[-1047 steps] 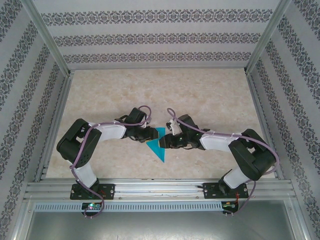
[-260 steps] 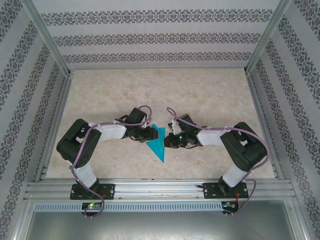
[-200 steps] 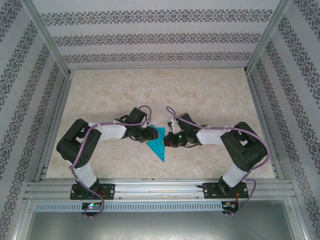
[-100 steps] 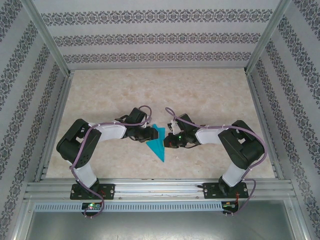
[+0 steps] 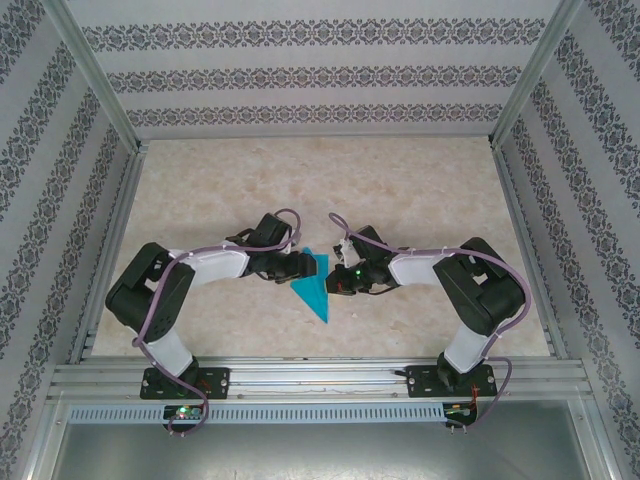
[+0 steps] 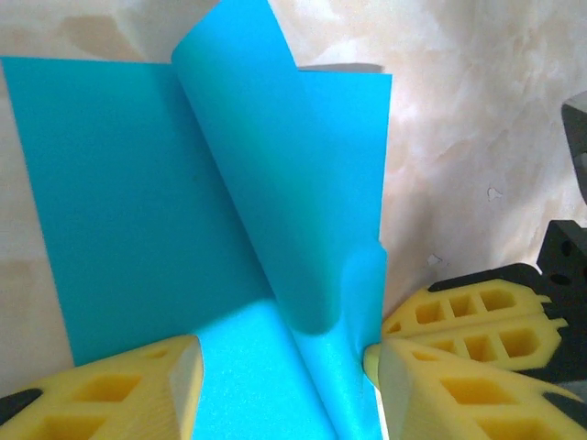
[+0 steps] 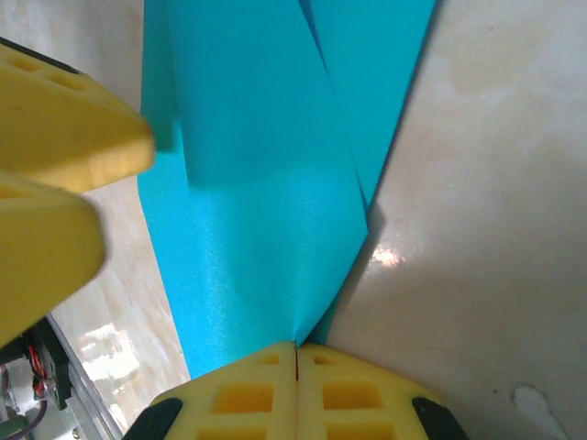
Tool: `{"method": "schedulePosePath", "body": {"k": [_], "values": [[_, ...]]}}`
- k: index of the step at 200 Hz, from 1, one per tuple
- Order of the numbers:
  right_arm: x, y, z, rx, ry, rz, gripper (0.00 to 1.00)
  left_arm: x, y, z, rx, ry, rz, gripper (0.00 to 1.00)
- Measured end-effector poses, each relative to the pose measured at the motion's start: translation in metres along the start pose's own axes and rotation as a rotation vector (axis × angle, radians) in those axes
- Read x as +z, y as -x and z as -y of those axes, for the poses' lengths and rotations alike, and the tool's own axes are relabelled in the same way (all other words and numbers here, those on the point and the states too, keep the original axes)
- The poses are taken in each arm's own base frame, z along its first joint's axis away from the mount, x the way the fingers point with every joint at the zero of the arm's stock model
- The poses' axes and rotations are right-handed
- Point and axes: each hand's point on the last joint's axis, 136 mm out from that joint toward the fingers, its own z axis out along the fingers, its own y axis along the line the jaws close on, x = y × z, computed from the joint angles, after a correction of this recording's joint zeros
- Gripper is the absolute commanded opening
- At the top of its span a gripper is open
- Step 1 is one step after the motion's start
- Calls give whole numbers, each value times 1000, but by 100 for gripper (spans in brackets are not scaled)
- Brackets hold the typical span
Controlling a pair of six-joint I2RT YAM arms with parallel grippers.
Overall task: Fold a paper plane with a square sheet of paper (fold left side to right side)
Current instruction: Fourth fold the wing at the center of the table.
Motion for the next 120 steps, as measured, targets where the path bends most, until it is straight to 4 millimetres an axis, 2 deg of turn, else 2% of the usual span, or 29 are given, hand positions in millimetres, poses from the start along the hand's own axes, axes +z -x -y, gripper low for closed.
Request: {"method": "schedulePosePath", "body": {"k": [21, 55, 80, 120], "values": [[0, 0, 0, 0, 0, -1, 0, -13, 4, 8, 15, -7, 35, 55], [0, 0, 0, 2, -1, -2, 0, -24, 8, 18, 37, -31, 63, 29], [0, 0, 0, 2, -2, -3, 0, -17, 5, 24, 32, -78, 29, 19], [0, 0, 0, 5, -4, -6, 0, 11, -6, 21, 16, -104, -57, 12]]}}
